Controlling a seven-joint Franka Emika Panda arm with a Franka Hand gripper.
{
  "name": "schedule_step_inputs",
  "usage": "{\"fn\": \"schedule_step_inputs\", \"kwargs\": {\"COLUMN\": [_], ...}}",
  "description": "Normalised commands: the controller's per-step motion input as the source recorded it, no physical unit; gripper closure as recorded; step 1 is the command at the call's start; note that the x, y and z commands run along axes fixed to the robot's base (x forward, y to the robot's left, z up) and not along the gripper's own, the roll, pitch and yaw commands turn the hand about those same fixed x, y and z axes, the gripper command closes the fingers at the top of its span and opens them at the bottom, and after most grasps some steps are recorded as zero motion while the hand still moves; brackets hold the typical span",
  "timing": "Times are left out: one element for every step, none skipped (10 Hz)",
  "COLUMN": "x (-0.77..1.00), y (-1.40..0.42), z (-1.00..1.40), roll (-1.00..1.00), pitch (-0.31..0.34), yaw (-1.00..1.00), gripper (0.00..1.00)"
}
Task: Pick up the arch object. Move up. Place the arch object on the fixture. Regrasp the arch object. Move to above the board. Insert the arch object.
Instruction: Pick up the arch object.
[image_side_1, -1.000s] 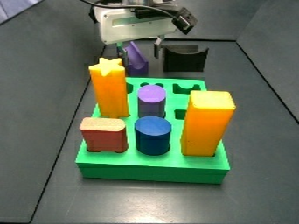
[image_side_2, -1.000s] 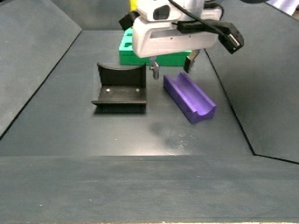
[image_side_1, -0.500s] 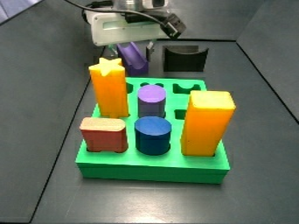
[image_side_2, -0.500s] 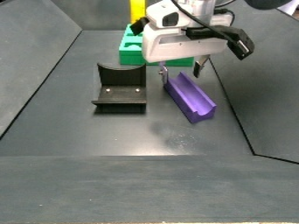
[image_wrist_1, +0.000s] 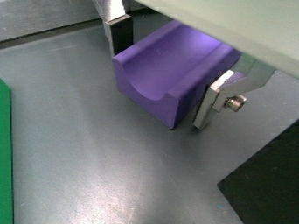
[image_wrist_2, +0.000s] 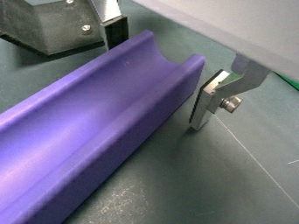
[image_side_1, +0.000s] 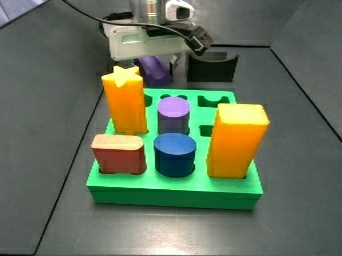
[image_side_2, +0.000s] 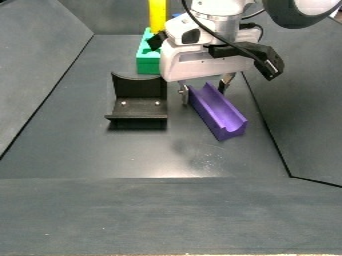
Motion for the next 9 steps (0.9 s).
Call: {"fn": "schedule_step_inputs", "kwargs": {"x": [0.0,0.0,0.0,0.0,0.0,0.0,0.0,0.0,0.0], "y": [0.0,0.0,-0.01,0.0,0.0,0.0,0.0,0.0,0.0], "z": [-0.18,-0.37,-0.07,0.0,0.0,0.0,0.0,0.0,0.0], "roll": [0.0,0.02,0.0,0.0,0.0,0.0,0.0,0.0,0.0], "pitch": [-0.07,-0.07,-0.104,-0.01,0.0,0.0,0.0,0.0,0.0], "yaw": [0.0,0.0,0.0,0.0,0.0,0.0,0.0,0.0,0.0], "gripper": [0.0,0.0,0.0,0.0,1.0,1.0,1.0,1.0,1.0]}}
